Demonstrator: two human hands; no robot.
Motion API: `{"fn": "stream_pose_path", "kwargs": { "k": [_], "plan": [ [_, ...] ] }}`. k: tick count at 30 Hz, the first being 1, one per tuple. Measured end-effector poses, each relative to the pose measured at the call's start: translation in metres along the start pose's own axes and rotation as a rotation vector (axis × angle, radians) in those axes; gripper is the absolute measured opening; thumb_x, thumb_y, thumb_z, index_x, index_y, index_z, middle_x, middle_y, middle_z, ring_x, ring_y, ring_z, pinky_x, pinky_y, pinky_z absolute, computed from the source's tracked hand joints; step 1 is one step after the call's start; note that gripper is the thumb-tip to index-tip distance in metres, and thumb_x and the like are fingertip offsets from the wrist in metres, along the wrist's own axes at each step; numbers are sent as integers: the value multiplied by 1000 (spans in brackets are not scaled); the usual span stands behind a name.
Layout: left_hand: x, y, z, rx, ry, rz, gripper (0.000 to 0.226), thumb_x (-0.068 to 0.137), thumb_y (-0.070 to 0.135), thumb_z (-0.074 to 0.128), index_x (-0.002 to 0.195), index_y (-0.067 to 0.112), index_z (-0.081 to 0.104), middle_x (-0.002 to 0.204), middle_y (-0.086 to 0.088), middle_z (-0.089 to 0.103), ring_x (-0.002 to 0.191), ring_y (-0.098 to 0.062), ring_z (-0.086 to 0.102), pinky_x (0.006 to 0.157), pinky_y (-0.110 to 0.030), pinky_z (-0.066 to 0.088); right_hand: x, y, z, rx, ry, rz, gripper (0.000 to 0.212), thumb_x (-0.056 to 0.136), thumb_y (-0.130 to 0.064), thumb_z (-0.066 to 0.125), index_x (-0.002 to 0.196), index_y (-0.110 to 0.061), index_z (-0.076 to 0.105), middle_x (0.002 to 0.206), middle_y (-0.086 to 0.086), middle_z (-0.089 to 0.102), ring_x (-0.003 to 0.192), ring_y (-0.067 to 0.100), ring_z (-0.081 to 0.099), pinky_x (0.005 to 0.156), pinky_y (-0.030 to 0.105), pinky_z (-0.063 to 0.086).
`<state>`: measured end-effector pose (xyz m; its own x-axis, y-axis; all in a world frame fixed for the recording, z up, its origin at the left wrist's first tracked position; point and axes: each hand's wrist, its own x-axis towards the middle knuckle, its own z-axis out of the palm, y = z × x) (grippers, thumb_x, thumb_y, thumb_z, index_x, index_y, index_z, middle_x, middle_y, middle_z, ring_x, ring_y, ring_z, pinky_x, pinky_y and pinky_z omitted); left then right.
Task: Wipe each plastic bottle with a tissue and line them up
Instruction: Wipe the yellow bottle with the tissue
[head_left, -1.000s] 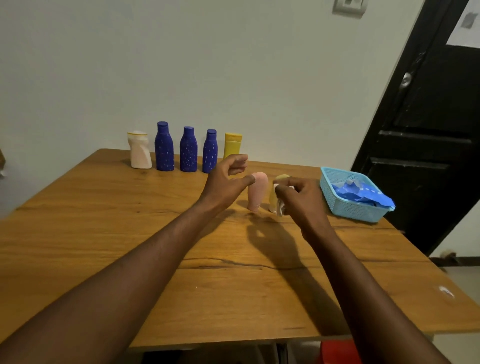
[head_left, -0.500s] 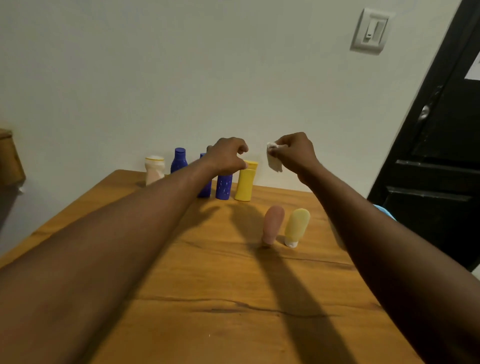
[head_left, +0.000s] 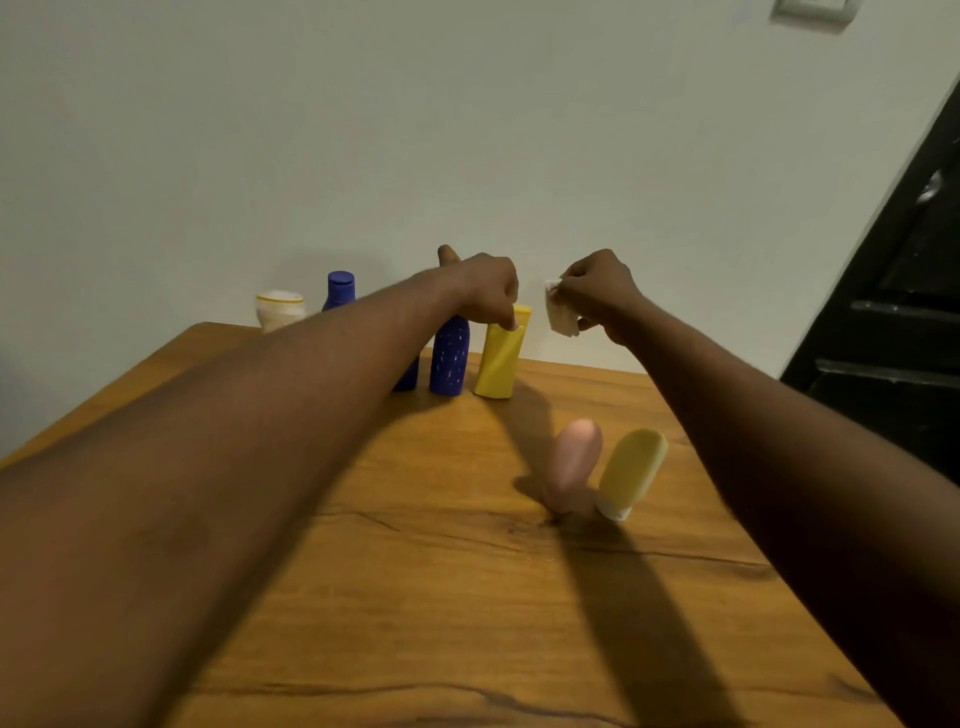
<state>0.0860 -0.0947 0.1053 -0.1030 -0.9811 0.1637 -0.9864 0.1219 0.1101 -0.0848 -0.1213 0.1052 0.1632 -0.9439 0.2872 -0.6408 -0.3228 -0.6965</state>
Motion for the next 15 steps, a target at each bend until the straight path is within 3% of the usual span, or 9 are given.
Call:
{"fn": "stream_pose_path", "kwargs": {
  "k": [9,15],
  "plan": [
    [-32,10,-15,-84,48,-23,23,90,34,71,109,22,76,111,6,72,112,-19,58,94,-48,25,-28,-13,-16,66,11,-26,15,94,-11,62,97,1,70,103,14,66,95,35,65,75,46,63],
    [-90,20,-59,-228,89,-59,28,86,36,76,107,18,78,113,7,73,110,-20,60,98,-49,33,-75,-50,-37,110,64,-119,19,93,-17,64,93,0,71,101,13,69,91,32,67,72,47,63]
  ]
}}
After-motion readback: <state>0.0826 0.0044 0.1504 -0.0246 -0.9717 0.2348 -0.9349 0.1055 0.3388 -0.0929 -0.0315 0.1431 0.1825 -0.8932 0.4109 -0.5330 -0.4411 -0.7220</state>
